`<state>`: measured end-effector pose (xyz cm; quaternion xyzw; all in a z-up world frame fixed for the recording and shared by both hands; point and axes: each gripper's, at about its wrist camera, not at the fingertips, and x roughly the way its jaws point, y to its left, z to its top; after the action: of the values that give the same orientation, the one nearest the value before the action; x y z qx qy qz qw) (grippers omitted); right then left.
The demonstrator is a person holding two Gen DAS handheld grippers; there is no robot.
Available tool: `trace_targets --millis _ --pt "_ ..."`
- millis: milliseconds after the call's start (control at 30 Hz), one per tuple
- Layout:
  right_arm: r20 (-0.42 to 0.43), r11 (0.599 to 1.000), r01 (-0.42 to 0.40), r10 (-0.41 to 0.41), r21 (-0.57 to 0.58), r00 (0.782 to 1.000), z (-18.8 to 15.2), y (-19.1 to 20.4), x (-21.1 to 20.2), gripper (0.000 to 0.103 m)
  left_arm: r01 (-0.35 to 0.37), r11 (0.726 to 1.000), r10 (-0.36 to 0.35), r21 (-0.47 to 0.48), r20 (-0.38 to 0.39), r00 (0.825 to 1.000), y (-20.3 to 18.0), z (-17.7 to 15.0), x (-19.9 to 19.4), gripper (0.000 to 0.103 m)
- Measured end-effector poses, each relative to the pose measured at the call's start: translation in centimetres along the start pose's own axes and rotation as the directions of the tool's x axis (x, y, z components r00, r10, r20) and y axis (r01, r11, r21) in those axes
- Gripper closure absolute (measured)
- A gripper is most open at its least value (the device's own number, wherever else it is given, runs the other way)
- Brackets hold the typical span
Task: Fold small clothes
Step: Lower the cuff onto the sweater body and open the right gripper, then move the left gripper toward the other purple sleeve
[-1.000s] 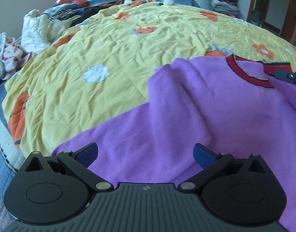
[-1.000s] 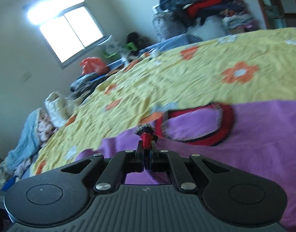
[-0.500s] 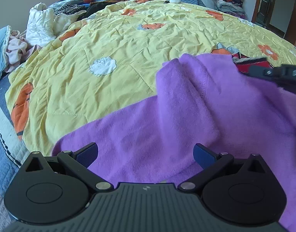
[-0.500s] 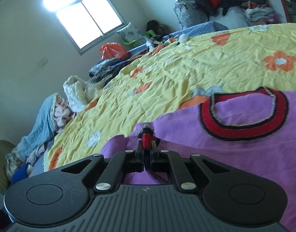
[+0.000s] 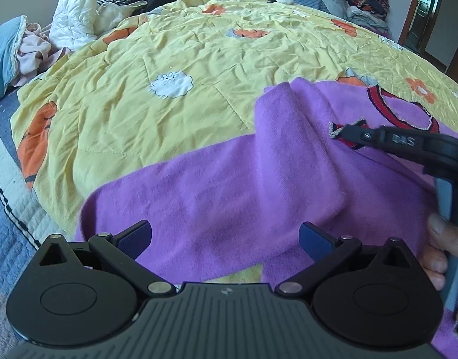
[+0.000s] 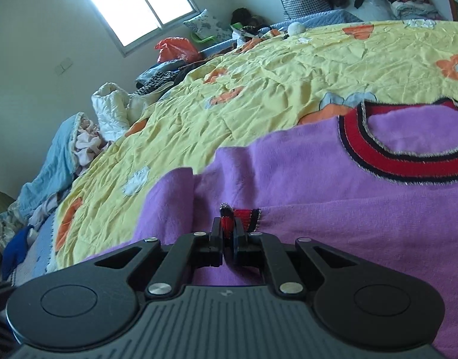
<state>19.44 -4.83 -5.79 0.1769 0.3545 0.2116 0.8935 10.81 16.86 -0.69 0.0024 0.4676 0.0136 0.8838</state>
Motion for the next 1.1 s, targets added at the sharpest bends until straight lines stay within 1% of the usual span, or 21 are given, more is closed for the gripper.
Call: trace_targets --millis 67,133,200,267,300,333,367,400,433,500,567,633,667,733,800,867,900,933,1000,1067,1100 --pt "-0.026 1.000 -0.010 0.010 -0.005 1.000 0.1 0.3 1.0 0.096 0.006 1.000 -0.006 0.000 0.001 1.000 -0.2 0.0 0.0 0.000" --pt "-0.040 1.000 0.004 -0.005 -0.028 0.999 -0.1 0.8 1.9 0.096 0.018 1.000 -0.018 0.004 0.005 1.000 -0.6 0.0 -0.1 0.000" --pt "-0.055 0.999 -0.019 0.017 -0.039 0.998 -0.3 1.0 2.4 0.095 0.023 1.000 -0.023 0.010 0.012 1.000 -1.1 0.1 -0.4 0.000" --pt "-0.079 0.997 -0.021 0.015 -0.068 0.997 -0.2 1.6 2.3 0.087 0.034 0.999 -0.035 0.016 0.027 0.999 -1.5 0.4 -0.8 0.000" --pt "-0.080 0.998 -0.025 0.020 -0.060 0.997 -0.1 1.6 1.6 0.071 0.037 0.999 -0.038 0.015 0.036 0.999 -1.7 0.6 -1.0 0.000" --pt "-0.061 0.998 -0.040 0.036 -0.054 0.997 0.0 1.5 0.4 0.040 0.040 0.999 -0.040 0.012 0.045 0.998 -1.9 0.7 -1.2 0.000" --pt "-0.024 0.997 -0.053 0.052 -0.057 0.998 0.1 1.4 -1.4 0.022 0.047 0.999 -0.047 0.007 0.053 0.997 -2.1 1.0 -1.4 0.000" --pt "0.011 0.997 -0.046 0.047 -0.060 0.999 0.3 1.1 -3.1 0.000 0.059 0.998 -0.059 0.000 0.060 0.997 -2.3 1.3 -1.5 0.000" --pt "0.050 0.997 -0.036 0.039 -0.065 0.998 0.3 0.6 -5.1 0.000 0.073 0.997 -0.073 -0.008 0.064 0.995 -2.6 1.6 -1.5 0.000" --pt "0.093 0.996 -0.026 0.034 -0.084 0.995 0.1 -0.8 -8.7 0.000 0.111 0.994 -0.109 -0.023 0.075 0.991 -3.4 2.3 -1.4 0.000" --pt "0.124 0.997 0.019 -0.010 -0.076 0.992 -0.6 -2.9 -12.2 0.000 0.165 0.986 -0.162 -0.037 0.079 0.984 -4.7 3.2 -1.0 0.000" --pt "0.167 0.991 0.106 -0.090 -0.086 0.982 -1.7 -5.1 -15.8 0.000 0.242 0.969 -0.238 -0.041 0.090 0.967 -6.2 4.2 -0.2 0.000" --pt "0.188 0.982 0.168 -0.150 -0.089 0.971 -2.4 -6.3 -17.6 0.000 0.267 0.963 -0.263 -0.039 0.088 0.961 -7.2 4.8 0.6 0.000" --pt "0.202 0.953 0.293 -0.274 -0.072 0.940 -3.5 -8.7 -20.4 0.000 0.284 0.959 -0.282 -0.021 0.071 0.957 -9.3 5.8 2.4 0.000" --pt "0.199 0.924 0.380 -0.366 -0.037 0.909 -4.2 -11.2 -22.5 0.000 0.295 0.955 -0.294 -0.006 0.050 0.954 -11.2 6.8 4.4 0.000" --pt "0.192 0.887 0.461 -0.447 -0.031 0.874 -4.9 -13.3 -23.8 0.000 0.309 0.951 -0.309 0.007 0.024 0.951 -12.9 7.5 6.1 0.000" --pt "0.185 0.872 0.489 -0.476 -0.028 0.859 -5.2 -14.2 -24.2 0.000 0.304 0.952 -0.305 0.022 0.024 0.952 -13.8 7.7 6.8 0.000" --pt "0.176 0.869 0.494 -0.483 -0.021 0.858 -5.4 -15.1 -24.5 0.000 0.280 0.959 -0.281 0.047 0.028 0.959 -14.6 7.9 7.4 0.000" --pt "0.138 0.865 0.501 -0.493 -0.024 0.859 -5.9 -16.5 -24.0 0.000 0.199 0.975 -0.202 0.098 0.021 0.979 -15.9 7.9 8.5 0.000" --pt "0.135 0.860 0.508 -0.499 -0.047 0.856 -6.3 -17.3 -23.2 0.000 0.134 0.981 -0.139 0.139 0.024 0.990 -16.4 7.5 9.4 0.000" --pt "0.130 0.850 0.522 -0.511 -0.073 0.850 -6.3 -17.4 -22.6 0.003 0.104 0.983 -0.109 0.153 0.023 0.994 -16.4 7.3 9.7 0.000"
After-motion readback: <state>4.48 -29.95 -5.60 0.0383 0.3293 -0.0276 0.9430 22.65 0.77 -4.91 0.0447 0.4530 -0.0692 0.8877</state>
